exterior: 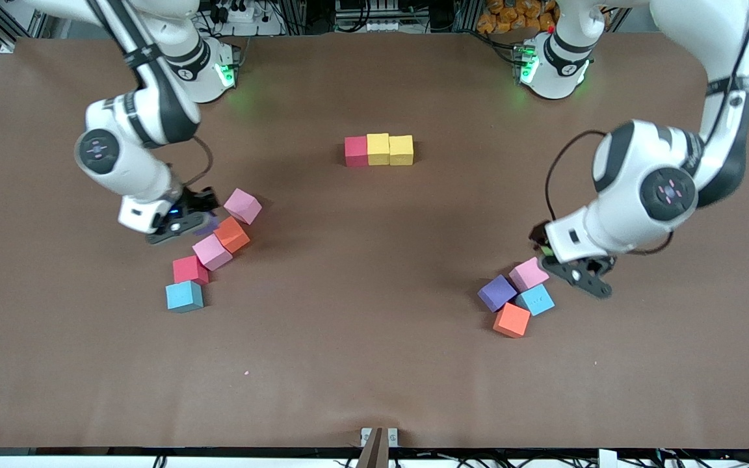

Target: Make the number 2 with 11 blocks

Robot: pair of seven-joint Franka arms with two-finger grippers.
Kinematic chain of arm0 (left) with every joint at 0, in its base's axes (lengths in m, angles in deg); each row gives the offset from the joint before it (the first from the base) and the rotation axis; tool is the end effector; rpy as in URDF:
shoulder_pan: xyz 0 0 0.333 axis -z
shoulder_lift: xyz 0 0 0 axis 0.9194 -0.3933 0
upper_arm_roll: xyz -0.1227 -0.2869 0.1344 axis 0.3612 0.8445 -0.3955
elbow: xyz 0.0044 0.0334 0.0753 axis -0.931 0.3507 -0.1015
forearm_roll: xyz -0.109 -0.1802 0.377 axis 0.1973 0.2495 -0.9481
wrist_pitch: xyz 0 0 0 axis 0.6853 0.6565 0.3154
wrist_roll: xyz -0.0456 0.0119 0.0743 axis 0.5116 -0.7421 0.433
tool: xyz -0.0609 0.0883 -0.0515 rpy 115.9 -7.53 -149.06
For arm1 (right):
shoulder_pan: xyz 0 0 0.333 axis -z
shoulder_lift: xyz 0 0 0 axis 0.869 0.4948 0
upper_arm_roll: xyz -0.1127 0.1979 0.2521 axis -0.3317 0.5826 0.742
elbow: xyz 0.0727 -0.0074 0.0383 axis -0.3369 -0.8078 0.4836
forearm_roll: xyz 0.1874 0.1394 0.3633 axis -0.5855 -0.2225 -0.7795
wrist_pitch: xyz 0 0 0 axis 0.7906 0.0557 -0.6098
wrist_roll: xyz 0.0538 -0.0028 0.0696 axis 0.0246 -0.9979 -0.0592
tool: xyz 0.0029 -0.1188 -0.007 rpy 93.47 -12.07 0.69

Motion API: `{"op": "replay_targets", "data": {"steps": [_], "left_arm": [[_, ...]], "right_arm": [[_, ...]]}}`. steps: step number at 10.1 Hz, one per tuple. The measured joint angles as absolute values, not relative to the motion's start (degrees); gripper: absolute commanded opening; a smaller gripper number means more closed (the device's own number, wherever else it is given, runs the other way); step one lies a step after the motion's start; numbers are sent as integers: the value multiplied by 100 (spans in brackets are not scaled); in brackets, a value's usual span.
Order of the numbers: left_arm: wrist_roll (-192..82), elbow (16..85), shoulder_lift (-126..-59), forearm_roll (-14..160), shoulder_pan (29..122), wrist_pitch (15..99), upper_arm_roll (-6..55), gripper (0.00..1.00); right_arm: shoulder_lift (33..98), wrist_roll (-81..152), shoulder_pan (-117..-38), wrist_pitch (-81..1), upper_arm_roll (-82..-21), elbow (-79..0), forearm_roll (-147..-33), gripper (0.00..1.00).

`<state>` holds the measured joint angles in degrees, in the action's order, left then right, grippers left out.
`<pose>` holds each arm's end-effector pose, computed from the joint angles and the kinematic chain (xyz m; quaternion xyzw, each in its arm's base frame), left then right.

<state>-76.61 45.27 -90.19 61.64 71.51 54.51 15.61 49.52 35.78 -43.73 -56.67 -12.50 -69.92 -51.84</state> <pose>0.6892 -0.1563 0.3677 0.9662 -0.2563 -0.0218 0.0147 0.5326 0.1634 0.2955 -0.9808 -0.1907 0.0310 0.0274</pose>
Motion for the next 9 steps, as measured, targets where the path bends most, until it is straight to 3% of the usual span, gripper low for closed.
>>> {"op": "replay_targets", "data": {"steps": [3, 6, 7, 9], "left_arm": [[-7729, 4104, -9547, 6164, 6844, 5454, 1568, 100], [-7671, 4049, -9730, 6164, 6770, 5462, 1601, 100], [-7676, 4045, -9736, 6163, 6816, 5462, 1623, 100], [-7696, 4014, -9790, 6067, 7092, 5550, 1672, 100]], "right_arm": [[5069, 5494, -5875, -5677, -1227, -6622, -5226, 48], [5732, 7211, -7336, -5670, -1317, -5736, -5254, 45], [6057, 7668, -7768, -5680, -1469, -5493, -5254, 44], [6723, 8093, -8896, -5700, -2345, -4936, -5253, 44]]}}
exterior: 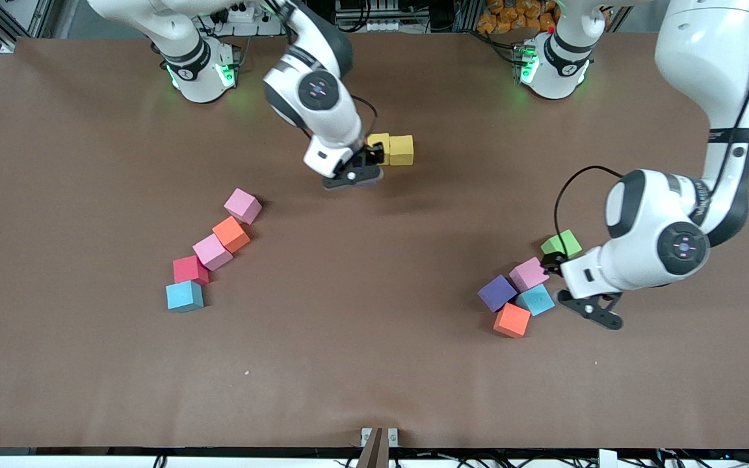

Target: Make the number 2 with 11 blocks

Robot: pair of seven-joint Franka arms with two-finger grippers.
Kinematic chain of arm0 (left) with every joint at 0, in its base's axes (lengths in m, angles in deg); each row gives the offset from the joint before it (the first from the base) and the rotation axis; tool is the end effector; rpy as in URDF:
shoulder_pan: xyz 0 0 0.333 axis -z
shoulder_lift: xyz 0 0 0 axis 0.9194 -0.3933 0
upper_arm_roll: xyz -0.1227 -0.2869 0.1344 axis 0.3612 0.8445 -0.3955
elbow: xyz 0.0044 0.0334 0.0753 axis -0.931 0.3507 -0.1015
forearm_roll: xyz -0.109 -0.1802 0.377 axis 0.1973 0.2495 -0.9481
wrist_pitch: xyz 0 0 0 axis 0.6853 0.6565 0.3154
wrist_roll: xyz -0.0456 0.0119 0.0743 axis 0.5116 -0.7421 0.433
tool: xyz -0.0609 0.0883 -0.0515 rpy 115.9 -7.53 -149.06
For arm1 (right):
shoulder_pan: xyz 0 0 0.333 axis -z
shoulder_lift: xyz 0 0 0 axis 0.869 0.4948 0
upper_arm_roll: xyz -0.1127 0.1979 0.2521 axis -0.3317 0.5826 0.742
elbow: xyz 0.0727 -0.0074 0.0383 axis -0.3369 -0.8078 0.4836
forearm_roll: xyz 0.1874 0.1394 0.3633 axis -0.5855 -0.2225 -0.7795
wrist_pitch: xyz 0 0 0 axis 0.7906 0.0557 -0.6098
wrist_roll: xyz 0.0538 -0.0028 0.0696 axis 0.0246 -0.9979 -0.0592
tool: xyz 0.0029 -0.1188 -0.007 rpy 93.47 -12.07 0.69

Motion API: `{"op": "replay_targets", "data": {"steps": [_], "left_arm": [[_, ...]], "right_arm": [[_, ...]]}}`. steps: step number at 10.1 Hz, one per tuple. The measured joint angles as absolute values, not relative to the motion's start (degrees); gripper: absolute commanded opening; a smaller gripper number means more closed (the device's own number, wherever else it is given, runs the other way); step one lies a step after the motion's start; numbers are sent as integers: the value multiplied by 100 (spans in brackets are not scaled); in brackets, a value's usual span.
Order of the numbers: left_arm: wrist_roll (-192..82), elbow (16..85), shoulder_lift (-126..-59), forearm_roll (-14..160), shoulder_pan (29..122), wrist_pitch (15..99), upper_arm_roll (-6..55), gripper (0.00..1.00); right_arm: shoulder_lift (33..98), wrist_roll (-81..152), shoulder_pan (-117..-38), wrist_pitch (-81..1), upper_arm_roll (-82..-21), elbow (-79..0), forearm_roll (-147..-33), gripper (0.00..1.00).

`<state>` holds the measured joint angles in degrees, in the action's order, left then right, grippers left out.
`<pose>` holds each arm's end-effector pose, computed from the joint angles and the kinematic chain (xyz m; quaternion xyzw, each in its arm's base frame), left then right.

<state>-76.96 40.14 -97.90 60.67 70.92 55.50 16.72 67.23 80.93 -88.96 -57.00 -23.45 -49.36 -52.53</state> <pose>0.7148 -0.1623 0.3181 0.9640 -0.2627 -0.0338 0.0225 0.4291 0.5153 0.2732 -0.9938 -0.0762 0.0546 0.0604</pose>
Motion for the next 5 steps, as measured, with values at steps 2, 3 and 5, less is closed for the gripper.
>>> {"op": "replay_targets", "data": {"steps": [2, 3, 5], "left_arm": [[-7688, 3902, -9978, 5990, 7568, 5894, 1686, 100], [-7761, 3859, -10099, 5956, 7773, 6160, 1687, 100], [-8246, 3820, -10339, 5938, 7957, 6674, 1687, 100]], "right_arm": [[7262, 8396, -9710, -5737, -2977, -4404, -5253, 43], [7450, 8484, -9929, -5742, -3079, -4204, -5253, 43], [7708, 8622, -10230, -5997, -3199, -4099, -5253, 42]]}}
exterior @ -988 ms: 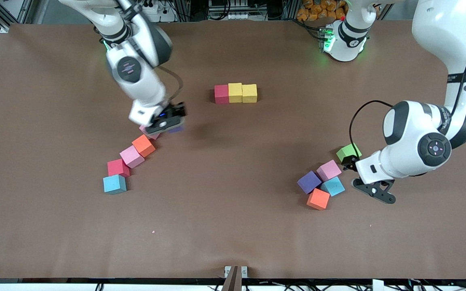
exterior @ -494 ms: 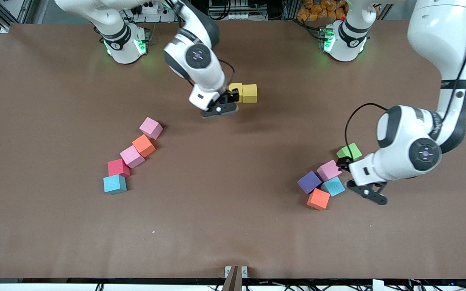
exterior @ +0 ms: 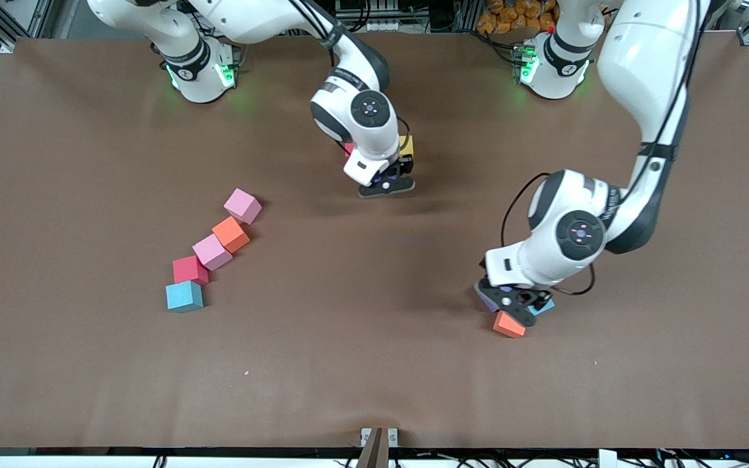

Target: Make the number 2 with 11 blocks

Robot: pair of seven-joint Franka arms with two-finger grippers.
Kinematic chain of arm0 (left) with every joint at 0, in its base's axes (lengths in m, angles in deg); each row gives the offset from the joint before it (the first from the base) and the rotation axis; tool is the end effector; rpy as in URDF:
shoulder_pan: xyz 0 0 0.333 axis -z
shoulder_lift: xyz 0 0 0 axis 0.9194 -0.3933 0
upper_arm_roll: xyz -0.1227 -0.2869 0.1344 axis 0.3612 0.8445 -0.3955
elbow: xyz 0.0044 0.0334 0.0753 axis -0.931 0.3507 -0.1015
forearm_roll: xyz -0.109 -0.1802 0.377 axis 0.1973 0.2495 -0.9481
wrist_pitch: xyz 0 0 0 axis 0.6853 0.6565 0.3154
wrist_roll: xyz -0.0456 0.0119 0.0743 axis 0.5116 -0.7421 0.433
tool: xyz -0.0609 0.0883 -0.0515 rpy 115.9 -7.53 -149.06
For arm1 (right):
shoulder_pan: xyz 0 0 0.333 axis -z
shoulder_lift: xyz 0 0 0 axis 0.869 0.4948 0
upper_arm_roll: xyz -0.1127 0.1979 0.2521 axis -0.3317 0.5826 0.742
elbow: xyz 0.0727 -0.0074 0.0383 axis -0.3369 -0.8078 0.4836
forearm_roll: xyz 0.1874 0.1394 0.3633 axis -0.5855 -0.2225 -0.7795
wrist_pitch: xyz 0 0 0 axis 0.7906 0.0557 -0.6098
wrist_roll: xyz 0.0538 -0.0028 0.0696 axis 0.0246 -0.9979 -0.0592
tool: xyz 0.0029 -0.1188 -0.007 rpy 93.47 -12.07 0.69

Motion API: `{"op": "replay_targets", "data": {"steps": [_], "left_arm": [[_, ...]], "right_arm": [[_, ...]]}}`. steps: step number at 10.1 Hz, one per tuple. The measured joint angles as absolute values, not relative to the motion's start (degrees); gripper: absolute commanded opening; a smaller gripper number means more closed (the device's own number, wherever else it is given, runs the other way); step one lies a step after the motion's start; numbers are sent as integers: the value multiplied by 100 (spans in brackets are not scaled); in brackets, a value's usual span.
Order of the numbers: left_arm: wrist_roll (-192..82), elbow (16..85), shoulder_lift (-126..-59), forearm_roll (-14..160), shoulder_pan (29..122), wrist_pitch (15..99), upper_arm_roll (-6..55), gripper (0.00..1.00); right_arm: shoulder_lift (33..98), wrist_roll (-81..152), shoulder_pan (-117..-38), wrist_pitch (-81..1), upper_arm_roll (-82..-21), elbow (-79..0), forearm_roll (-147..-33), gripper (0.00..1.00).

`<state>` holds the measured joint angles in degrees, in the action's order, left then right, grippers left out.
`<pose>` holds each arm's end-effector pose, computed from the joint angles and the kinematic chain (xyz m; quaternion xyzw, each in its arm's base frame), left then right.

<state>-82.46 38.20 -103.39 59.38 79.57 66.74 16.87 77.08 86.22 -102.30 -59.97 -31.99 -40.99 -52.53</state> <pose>0.7099 -0.2780 0.2812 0.9234 -0.3817 0.0337 0.0223 0.4077 0.5821 0.2150 -0.9953 -0.0672 0.0471 0.0518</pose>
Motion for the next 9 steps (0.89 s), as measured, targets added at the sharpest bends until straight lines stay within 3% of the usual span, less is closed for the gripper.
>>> {"op": "replay_targets", "data": {"steps": [9], "left_arm": [[-8607, 3793, -11051, 5851, 8230, 7537, 1681, 100]], "right_arm": [[8038, 8911, -10577, -6336, -3264, -4045, -5240, 42]]}}
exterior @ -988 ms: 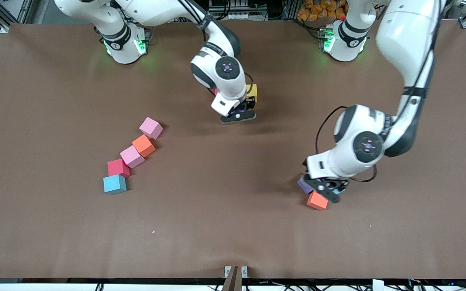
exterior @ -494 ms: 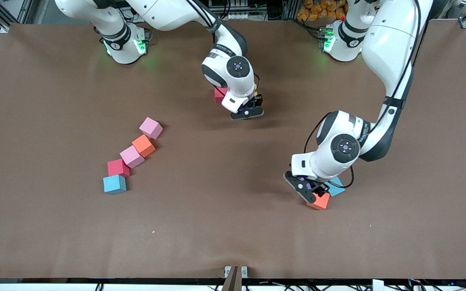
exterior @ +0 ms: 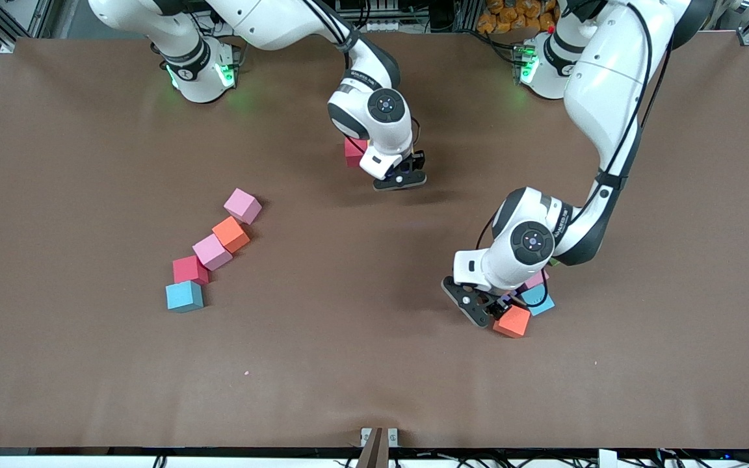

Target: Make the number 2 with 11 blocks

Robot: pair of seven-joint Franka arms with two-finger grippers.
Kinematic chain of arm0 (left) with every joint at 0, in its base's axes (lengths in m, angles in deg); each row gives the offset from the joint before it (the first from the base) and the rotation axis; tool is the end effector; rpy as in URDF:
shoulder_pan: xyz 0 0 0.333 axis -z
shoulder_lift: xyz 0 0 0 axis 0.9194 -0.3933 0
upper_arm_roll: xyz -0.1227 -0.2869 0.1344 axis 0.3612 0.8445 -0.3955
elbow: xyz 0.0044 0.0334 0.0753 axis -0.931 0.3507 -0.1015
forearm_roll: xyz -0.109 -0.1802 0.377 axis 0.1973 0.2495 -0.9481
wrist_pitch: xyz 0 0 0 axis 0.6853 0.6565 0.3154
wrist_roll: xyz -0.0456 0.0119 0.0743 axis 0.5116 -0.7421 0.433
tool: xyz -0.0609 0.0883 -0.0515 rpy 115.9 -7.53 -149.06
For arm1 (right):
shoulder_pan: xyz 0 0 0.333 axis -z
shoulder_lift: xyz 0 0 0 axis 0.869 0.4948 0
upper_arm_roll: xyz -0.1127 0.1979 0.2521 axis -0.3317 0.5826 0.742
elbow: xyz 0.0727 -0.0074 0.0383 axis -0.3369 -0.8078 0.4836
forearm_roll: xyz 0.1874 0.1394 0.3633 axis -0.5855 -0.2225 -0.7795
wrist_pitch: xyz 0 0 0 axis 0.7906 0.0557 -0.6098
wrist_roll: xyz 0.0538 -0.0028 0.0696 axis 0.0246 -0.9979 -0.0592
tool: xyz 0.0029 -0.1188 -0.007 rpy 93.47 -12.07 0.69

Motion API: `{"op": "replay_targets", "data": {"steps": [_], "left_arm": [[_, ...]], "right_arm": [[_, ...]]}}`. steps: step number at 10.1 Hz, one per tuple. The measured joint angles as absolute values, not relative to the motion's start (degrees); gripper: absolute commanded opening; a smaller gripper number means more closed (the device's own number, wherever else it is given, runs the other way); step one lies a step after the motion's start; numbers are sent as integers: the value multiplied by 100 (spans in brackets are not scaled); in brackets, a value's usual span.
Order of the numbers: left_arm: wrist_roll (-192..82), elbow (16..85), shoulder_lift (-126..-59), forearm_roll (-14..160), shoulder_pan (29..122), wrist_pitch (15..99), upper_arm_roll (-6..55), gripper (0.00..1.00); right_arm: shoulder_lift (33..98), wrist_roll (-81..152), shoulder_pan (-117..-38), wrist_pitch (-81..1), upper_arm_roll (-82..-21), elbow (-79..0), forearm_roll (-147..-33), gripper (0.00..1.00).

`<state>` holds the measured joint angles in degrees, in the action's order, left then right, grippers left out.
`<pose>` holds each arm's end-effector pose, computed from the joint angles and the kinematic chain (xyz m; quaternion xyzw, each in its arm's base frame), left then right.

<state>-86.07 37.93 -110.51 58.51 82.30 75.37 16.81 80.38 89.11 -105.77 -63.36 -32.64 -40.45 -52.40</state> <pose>0.7022 -0.3146 0.2039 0.9000 -0.4321 0.0505 0.0276 0.3793 0.6041 0.1834 -0.9953 -0.0640 0.0476 0.0546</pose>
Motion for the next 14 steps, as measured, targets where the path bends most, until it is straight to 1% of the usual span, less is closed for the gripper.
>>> {"op": "replay_targets", "data": {"steps": [4, 13, 14], "left_arm": [[-8804, 3788, -11089, 5518, 8175, 7573, 1661, 100], [-8933, 3901, -11157, 5321, 7982, 7573, 1643, 100], [-8950, 3950, -11144, 5321, 7930, 7573, 1645, 99]], "right_arm": [[8160, 8934, -10649, -6513, -3265, -4046, -5239, 42], [8170, 9130, -10690, -6473, -3269, -4056, -5232, 42], [8169, 9135, -10690, -6469, -3270, -4056, -5232, 42]]}}
